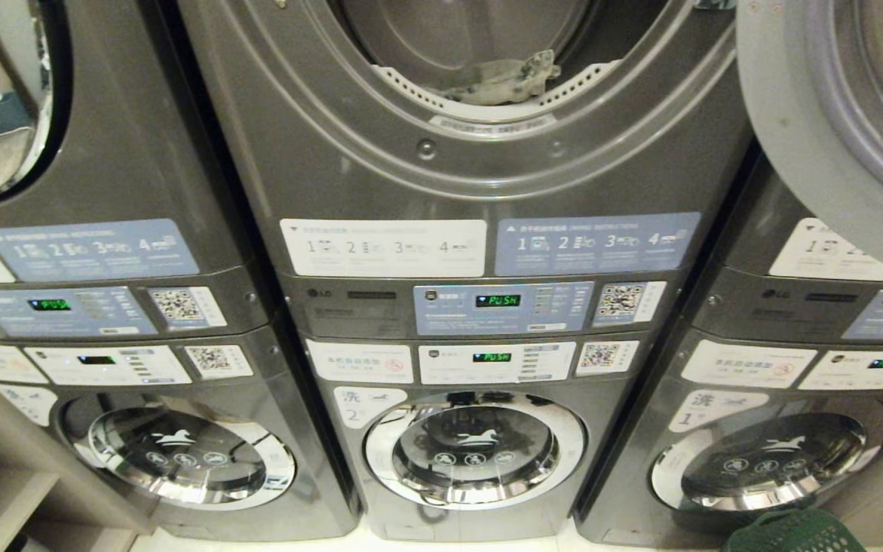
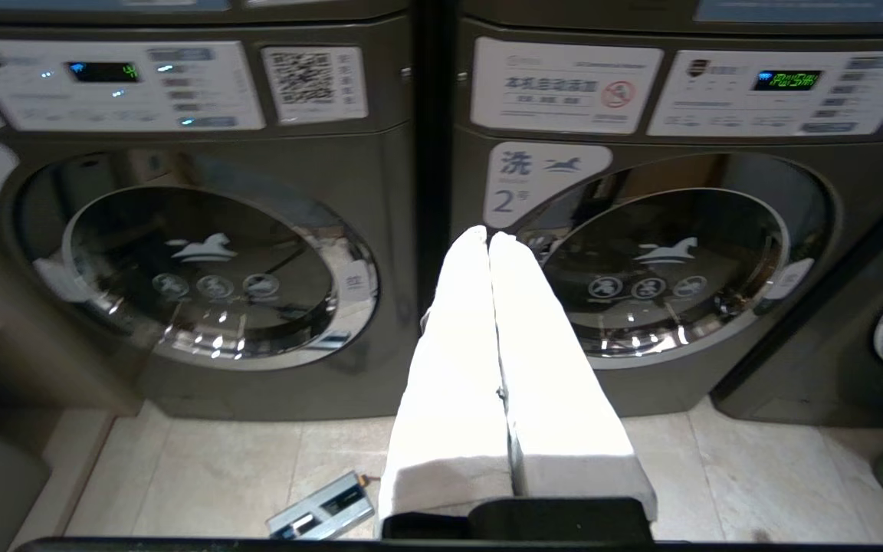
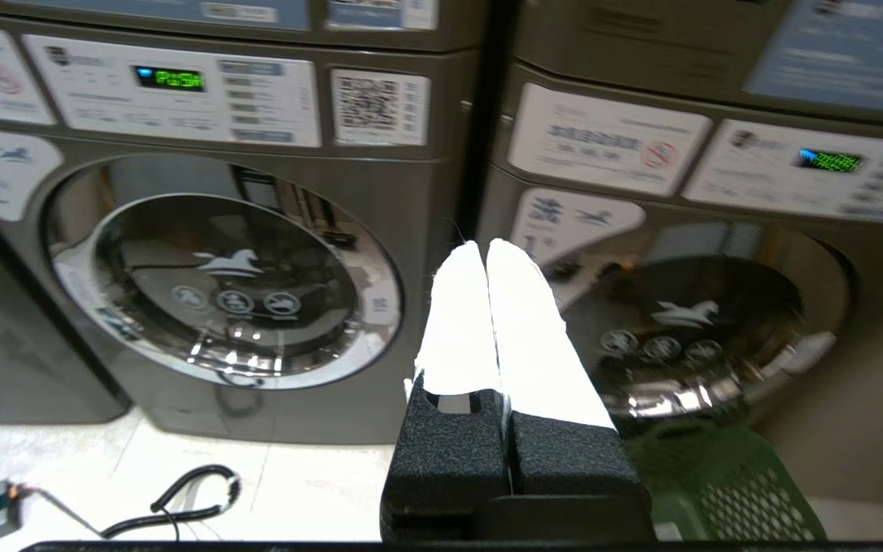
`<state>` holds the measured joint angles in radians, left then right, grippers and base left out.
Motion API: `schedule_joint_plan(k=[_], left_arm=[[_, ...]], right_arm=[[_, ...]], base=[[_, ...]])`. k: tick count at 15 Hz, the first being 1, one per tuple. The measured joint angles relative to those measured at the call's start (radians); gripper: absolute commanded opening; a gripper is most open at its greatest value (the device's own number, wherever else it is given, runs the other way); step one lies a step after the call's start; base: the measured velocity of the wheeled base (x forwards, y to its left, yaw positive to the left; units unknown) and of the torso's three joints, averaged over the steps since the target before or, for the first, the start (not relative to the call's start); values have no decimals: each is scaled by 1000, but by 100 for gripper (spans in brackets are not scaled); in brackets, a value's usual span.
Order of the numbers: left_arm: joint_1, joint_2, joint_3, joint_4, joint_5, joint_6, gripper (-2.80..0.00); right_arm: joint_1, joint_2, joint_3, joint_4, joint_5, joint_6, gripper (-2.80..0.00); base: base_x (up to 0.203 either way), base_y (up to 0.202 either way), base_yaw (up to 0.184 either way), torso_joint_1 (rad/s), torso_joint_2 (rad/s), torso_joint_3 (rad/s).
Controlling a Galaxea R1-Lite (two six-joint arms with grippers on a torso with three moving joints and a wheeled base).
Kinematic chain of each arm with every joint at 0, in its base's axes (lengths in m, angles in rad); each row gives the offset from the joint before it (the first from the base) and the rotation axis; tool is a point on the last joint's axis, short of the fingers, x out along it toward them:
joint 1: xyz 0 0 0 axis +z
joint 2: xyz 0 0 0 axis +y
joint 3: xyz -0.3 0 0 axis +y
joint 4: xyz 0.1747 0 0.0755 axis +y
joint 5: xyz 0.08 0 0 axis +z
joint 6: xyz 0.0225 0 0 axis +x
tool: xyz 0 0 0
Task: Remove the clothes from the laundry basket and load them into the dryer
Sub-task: Close the dryer
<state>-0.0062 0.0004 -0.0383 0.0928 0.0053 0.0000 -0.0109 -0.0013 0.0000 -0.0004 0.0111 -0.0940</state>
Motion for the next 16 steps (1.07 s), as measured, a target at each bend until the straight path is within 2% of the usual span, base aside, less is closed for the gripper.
schedule_joint_plan(k=[8, 12, 16], left_arm=[[0, 0, -1, 0, 0, 0, -280], [0, 0, -1, 0, 0, 0, -280], [0, 0, 0, 0, 0, 0, -280]], right_arm=[[0, 0, 0, 0, 1, 11, -280], [0, 0, 0, -1, -6, 62, -280], [0, 0, 0, -2, -9, 69, -280]], base=[[0, 0, -9, -39, 74, 39], [0, 0, 0, -51, 115, 54], [0, 0, 0, -60, 117, 59]])
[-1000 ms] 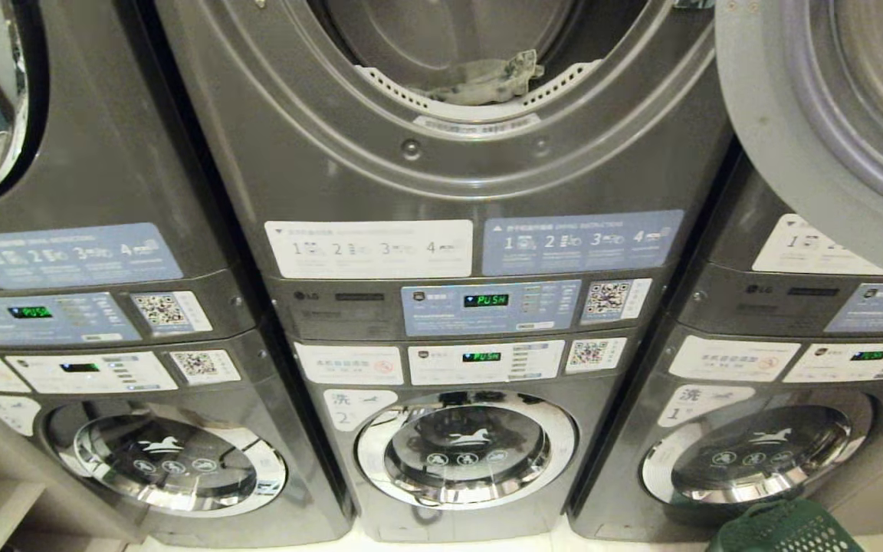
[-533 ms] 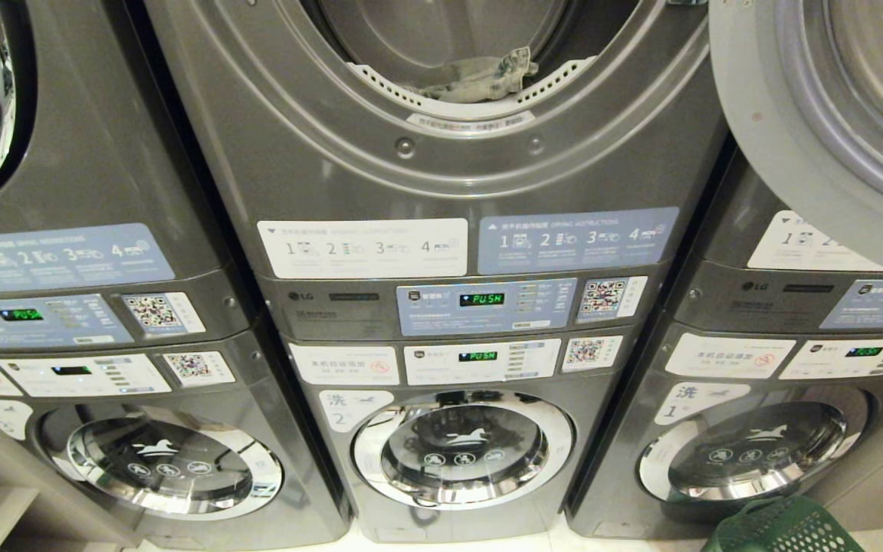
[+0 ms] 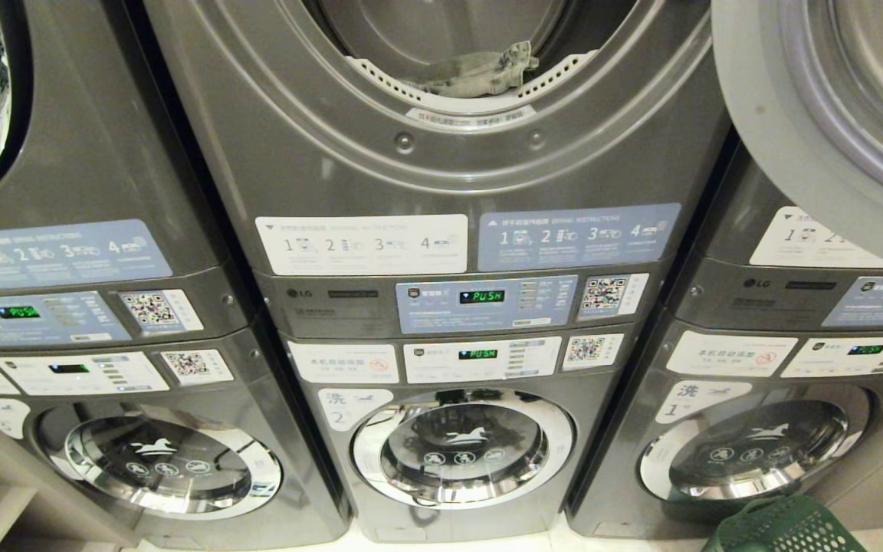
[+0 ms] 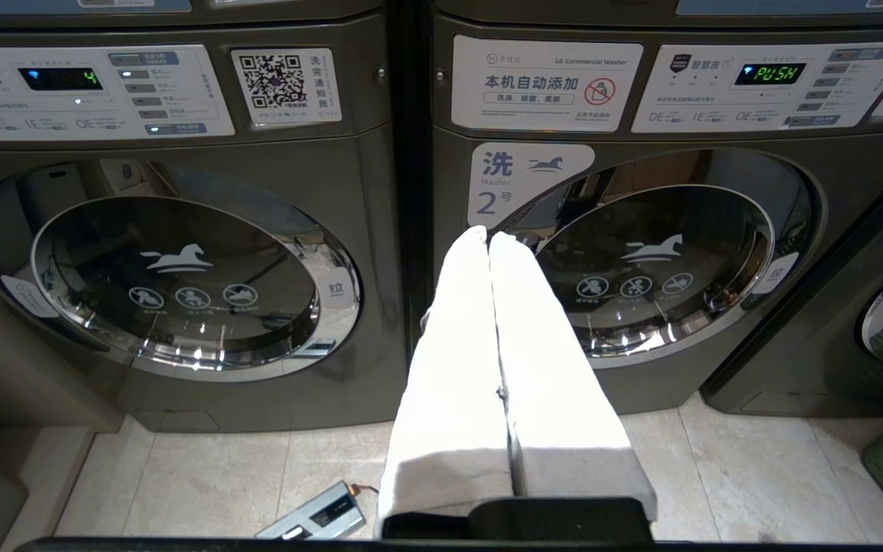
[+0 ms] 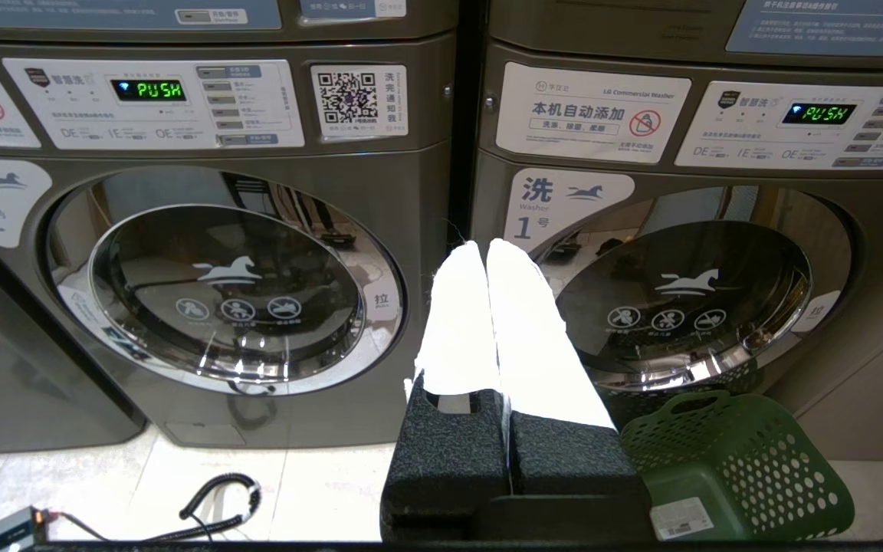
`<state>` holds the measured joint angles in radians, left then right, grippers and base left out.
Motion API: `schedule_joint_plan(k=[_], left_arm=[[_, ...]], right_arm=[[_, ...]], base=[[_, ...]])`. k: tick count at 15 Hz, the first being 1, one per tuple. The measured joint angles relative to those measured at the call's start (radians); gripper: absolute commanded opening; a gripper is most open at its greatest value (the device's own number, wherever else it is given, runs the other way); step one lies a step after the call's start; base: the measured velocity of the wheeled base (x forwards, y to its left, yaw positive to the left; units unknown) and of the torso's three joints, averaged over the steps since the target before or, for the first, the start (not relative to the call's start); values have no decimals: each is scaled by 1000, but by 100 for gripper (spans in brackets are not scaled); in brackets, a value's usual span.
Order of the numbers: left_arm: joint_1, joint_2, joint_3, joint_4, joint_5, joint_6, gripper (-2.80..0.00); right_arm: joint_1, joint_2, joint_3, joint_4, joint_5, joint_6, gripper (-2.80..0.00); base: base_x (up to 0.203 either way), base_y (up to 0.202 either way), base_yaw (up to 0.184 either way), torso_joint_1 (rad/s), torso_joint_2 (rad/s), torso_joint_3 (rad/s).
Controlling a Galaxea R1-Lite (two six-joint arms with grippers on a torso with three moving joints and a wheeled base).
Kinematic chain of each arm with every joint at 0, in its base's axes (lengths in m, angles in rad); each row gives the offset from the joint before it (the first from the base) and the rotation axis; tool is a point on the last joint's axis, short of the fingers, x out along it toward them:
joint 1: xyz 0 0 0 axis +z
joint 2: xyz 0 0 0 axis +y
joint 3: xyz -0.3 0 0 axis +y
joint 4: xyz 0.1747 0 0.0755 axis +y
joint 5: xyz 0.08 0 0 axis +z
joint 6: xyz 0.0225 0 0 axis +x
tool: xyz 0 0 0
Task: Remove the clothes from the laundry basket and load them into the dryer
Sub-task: Close the dryer
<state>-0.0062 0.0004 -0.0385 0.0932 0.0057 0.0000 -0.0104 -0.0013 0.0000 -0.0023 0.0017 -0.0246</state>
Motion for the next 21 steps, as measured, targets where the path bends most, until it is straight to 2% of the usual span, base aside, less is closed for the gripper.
schedule_joint_plan(k=[21], left_arm=[[0, 0, -1, 0, 0, 0, -280]], right_arm=[[0, 0, 0, -1, 7, -15, -280]], base=[[0, 0, 0, -58, 120, 63]])
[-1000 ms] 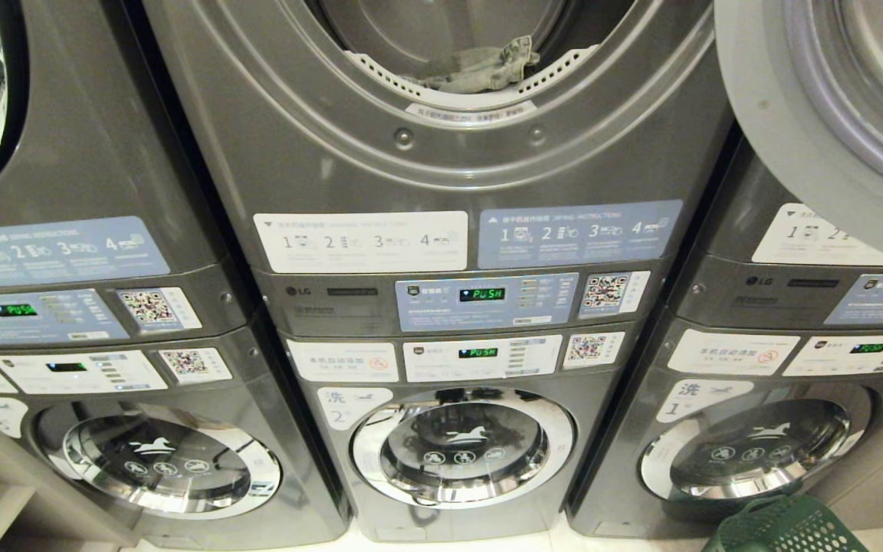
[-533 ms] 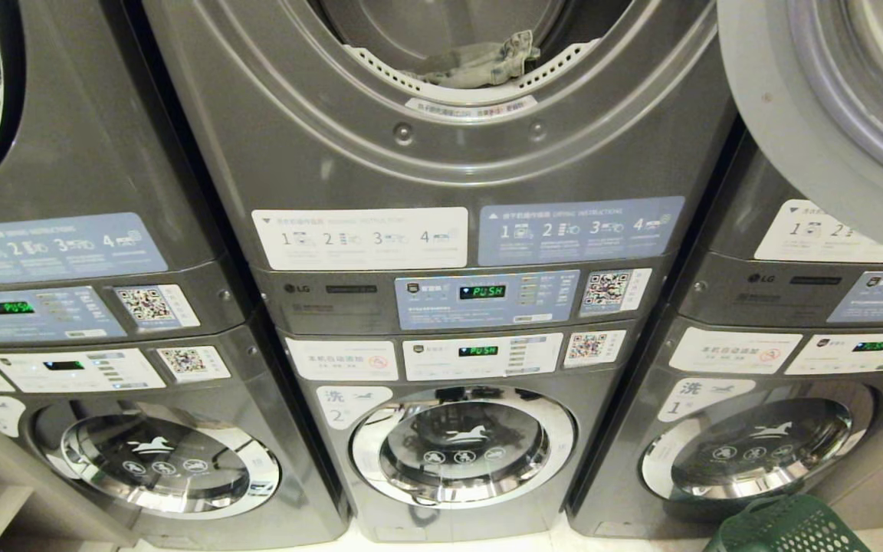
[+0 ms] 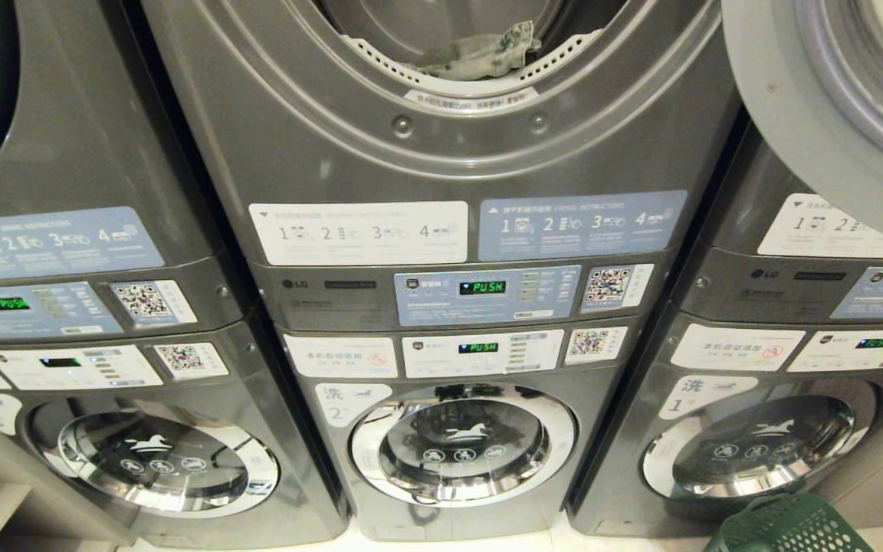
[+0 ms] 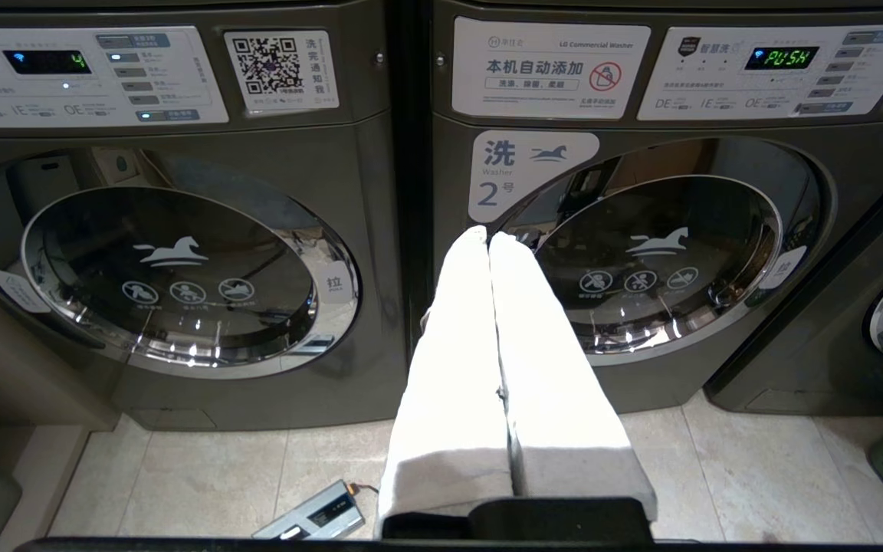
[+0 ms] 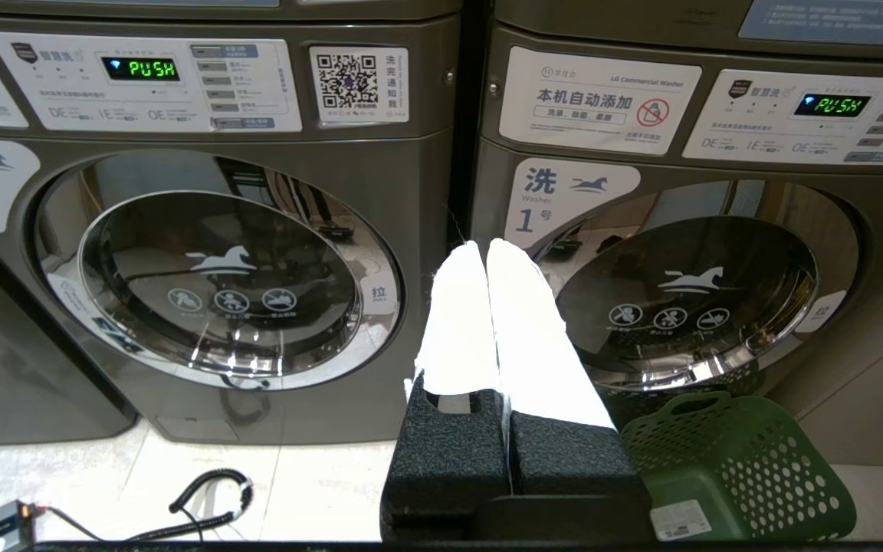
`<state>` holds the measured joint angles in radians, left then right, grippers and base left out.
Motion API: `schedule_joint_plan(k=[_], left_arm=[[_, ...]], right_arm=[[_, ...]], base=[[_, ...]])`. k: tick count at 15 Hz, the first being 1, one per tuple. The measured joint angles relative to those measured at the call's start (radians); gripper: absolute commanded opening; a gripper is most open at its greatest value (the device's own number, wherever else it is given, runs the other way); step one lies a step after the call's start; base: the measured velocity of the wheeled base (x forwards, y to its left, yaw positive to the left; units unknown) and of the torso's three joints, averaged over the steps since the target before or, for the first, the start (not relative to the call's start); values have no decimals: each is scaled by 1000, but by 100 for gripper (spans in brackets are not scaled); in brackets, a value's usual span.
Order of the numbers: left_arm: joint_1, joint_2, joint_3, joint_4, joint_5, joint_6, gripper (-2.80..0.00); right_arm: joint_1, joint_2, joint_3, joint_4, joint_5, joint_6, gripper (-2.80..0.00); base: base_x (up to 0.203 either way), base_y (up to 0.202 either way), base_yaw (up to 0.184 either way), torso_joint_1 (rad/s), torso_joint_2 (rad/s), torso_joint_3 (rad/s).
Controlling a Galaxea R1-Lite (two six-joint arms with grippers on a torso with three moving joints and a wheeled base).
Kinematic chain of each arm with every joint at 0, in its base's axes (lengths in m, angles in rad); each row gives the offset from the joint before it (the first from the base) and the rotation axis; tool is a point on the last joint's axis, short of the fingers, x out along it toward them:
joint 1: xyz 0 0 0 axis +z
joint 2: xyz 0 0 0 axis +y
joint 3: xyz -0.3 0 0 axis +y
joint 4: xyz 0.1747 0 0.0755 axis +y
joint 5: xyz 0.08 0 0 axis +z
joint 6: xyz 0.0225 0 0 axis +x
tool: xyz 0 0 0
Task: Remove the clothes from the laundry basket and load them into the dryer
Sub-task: Close the dryer
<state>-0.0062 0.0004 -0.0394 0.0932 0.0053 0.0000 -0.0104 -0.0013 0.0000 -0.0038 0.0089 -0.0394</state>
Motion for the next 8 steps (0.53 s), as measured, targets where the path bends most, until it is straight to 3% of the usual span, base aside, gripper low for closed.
schedule_joint_plan(k=[8], left_arm=[[0, 0, 1, 0, 0, 0, -280]], right_arm=[[0, 0, 0, 0, 0, -14, -280]], base=[[0, 0, 0, -61, 131, 69]])
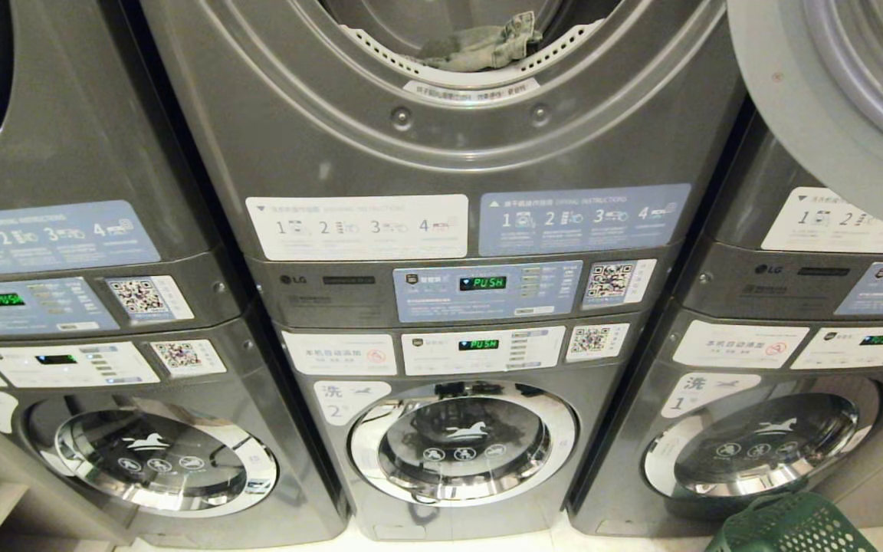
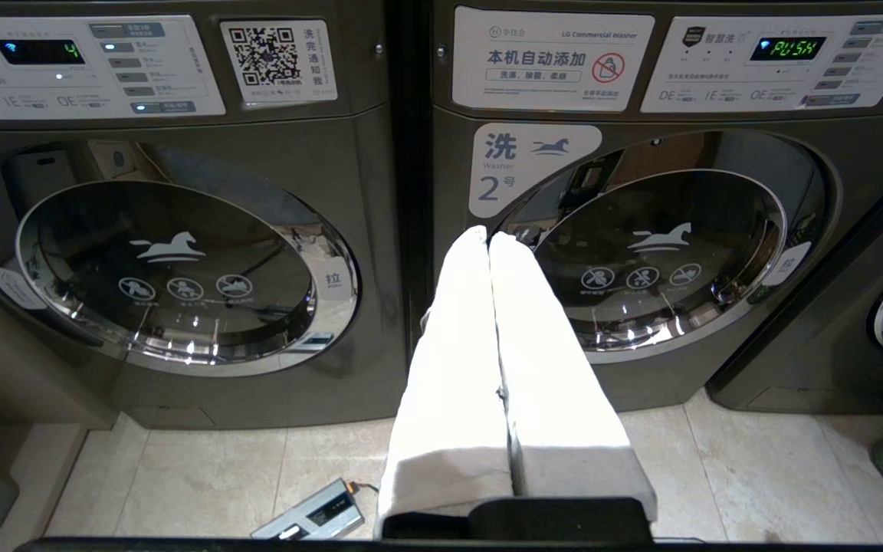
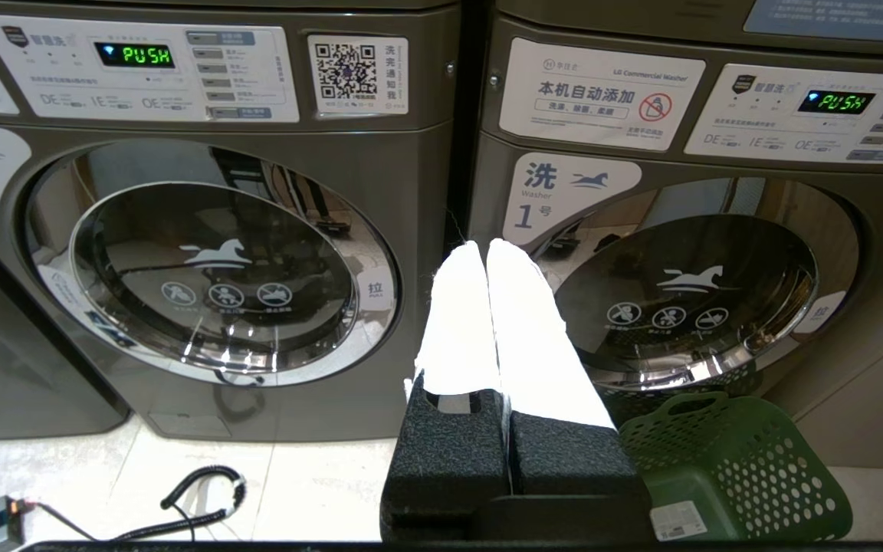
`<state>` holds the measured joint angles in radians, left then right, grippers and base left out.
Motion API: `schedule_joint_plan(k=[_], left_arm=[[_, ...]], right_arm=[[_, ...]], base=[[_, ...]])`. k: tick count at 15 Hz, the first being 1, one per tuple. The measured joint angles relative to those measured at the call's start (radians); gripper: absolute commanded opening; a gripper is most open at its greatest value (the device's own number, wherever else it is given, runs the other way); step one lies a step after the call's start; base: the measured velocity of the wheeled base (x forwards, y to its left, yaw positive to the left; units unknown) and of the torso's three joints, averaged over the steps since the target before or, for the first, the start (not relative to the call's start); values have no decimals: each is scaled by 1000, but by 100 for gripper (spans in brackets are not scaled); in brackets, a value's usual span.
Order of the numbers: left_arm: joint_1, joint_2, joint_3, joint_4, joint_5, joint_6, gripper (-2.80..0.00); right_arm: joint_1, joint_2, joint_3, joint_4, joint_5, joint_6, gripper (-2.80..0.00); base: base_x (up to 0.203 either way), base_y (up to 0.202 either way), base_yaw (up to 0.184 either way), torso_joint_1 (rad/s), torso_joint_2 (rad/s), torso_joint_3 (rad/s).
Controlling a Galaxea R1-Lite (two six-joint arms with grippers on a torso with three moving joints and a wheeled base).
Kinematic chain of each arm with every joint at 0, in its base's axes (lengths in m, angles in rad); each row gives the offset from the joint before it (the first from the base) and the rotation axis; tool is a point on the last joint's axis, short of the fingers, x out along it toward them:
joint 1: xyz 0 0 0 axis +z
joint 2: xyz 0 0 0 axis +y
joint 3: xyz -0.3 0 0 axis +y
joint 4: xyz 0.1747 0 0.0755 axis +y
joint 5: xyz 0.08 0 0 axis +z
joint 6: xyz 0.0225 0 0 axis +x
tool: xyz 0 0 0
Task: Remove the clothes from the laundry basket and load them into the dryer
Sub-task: Close the dryer
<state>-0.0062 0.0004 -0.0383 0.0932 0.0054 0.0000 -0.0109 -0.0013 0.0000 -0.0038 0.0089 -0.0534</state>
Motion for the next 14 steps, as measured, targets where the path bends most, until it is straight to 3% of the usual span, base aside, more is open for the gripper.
schedule_joint_plan(k=[14], left_arm=[[0, 0, 0, 0, 0, 0, -280]], right_arm=[[0, 0, 0, 0, 0, -11, -280]], base=[[0, 0, 0, -74, 157, 82]])
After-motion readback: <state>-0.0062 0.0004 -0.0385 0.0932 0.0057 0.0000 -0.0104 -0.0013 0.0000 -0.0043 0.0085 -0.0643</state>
